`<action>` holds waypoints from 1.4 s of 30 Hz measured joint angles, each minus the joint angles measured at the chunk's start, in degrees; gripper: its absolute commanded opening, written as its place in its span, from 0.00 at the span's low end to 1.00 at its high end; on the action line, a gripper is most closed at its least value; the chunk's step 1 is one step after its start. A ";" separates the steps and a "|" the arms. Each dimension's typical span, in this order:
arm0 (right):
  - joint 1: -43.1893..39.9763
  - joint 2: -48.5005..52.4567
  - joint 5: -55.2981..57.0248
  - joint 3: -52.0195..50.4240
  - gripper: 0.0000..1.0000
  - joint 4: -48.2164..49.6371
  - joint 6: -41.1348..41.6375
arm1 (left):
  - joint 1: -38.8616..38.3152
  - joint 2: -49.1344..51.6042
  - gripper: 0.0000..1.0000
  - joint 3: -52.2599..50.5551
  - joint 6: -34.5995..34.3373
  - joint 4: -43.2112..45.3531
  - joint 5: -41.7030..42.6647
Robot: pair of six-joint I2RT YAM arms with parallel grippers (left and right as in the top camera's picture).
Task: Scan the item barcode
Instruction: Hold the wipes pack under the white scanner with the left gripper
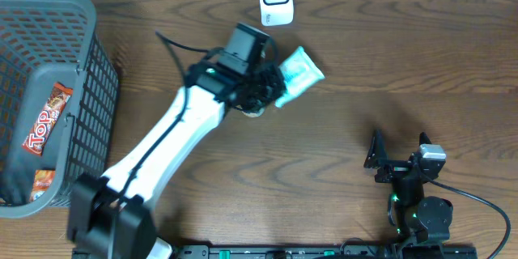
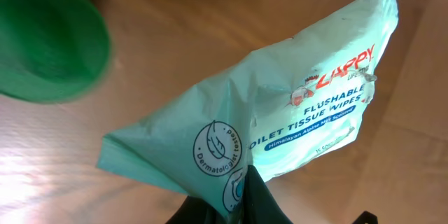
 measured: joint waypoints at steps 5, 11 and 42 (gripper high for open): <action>0.00 0.00 0.00 0.00 0.99 -0.02 0.00 | -0.94 5.35 0.07 -0.02 -6.82 1.16 4.81; 0.00 0.00 0.00 0.00 0.99 -0.02 -0.02 | -0.94 10.32 0.07 0.00 -12.66 5.18 12.81; 0.00 0.02 0.00 0.00 0.99 -0.02 0.00 | -1.27 17.31 0.07 0.26 -31.34 14.34 23.85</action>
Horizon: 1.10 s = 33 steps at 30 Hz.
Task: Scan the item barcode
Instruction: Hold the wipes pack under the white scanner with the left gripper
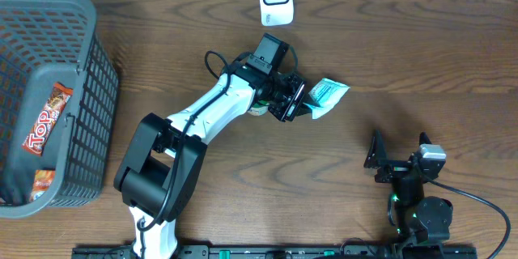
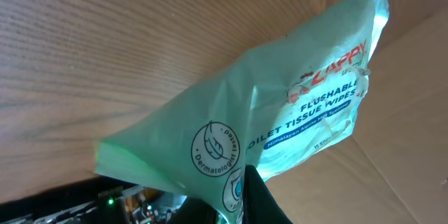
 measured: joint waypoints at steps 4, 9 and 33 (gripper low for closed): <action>0.00 0.00 0.00 0.00 0.99 0.00 -0.02 | -0.15 0.00 0.07 0.00 1.49 -0.04 -1.66; 0.00 0.00 0.00 0.00 0.99 0.00 -0.02 | -0.26 -0.09 0.07 0.00 3.63 -0.31 -4.09; 0.00 0.00 0.00 0.00 0.99 0.02 0.00 | -8.52 -5.27 0.07 0.00 24.04 -2.14 -28.39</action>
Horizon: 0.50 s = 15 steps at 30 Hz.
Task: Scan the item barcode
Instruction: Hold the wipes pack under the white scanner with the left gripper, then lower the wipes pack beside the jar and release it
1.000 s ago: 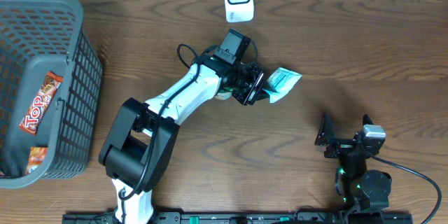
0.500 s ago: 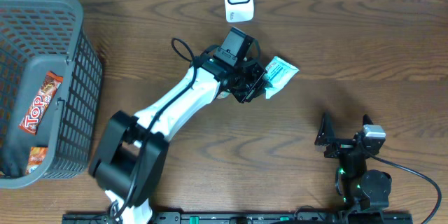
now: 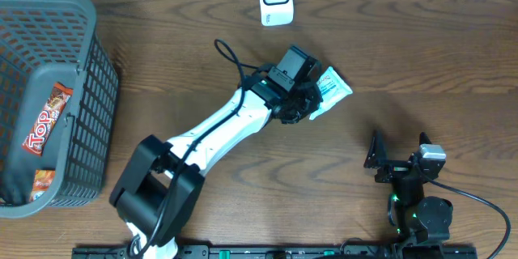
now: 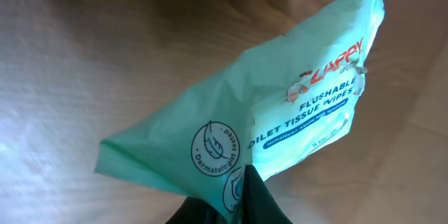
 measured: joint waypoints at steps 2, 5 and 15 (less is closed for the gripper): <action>0.00 0.00 0.00 0.00 0.99 -0.02 0.00 | -0.52 1.29 0.07 0.00 2.10 -0.07 -1.81; 0.00 0.00 0.00 0.00 0.99 0.00 -0.02 | -1.68 3.26 0.07 0.00 4.09 -0.83 -5.40; 0.00 0.00 0.00 0.00 0.99 0.00 0.00 | -5.88 5.95 0.07 0.00 11.56 -4.79 -16.63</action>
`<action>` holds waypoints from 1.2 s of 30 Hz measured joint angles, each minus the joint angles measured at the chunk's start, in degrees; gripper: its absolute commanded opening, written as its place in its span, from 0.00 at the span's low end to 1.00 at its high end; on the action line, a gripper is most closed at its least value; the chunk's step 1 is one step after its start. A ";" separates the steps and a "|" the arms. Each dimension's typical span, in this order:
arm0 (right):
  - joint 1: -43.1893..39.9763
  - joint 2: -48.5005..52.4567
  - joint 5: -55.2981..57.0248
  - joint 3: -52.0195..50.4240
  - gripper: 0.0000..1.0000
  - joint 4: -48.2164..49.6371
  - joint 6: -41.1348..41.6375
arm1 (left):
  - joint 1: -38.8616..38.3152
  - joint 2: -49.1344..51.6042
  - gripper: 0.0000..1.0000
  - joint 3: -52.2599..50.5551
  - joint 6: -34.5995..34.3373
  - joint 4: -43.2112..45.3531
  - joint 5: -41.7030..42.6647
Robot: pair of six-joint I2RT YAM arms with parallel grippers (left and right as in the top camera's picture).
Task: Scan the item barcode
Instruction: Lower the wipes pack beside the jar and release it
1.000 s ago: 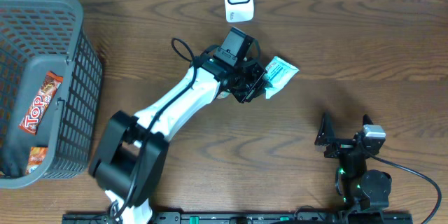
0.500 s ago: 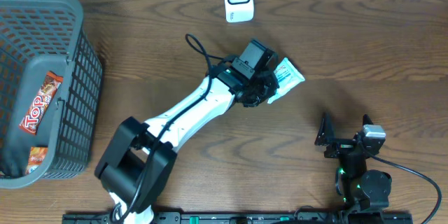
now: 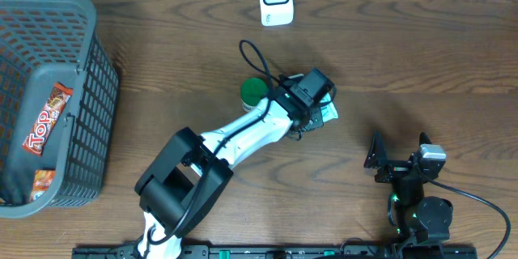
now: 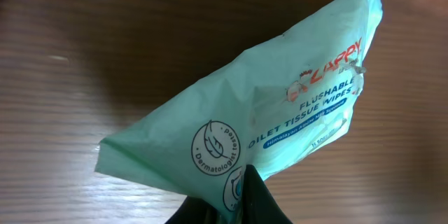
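My left gripper (image 4: 234,206) is shut on the corner of a mint-green pack of flushable wipes (image 4: 280,119), printed side facing the wrist camera. From overhead the pack (image 3: 326,112) mostly hides under the left gripper (image 3: 312,101), mid-table. The white barcode scanner stands at the back edge, well beyond the pack. My right gripper (image 3: 379,158) rests at the front right, its fingers apart and holding nothing.
A green round lid or cup (image 3: 254,91) sits just left of the left wrist. A grey mesh basket (image 3: 48,97) with a red snack packet (image 3: 44,119) fills the left side. The left arm's cable loops toward the scanner.
The left gripper, still holding the wipes pack, has moved right and toward the front, farther from the scanner. The green lid now shows uncovered.
The left gripper held the wipes pack just below the scanner. Then it was farther right with the pack turned on edge, then flatter near table centre. Now it sits lower and to the right. The right arm stayed still.
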 measured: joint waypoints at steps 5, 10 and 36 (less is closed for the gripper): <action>0.00 0.00 0.00 0.00 0.99 0.00 -0.02 | -2.56 0.00 0.07 0.00 5.42 -3.04 -9.62; 0.00 0.00 0.00 0.00 0.99 -0.02 -0.02 | -4.85 0.00 0.07 0.02 11.72 -5.33 -21.20; 0.00 0.00 0.00 0.00 0.99 -0.02 -0.02 | -6.99 -12.20 0.87 10.36 23.28 -9.11 -28.79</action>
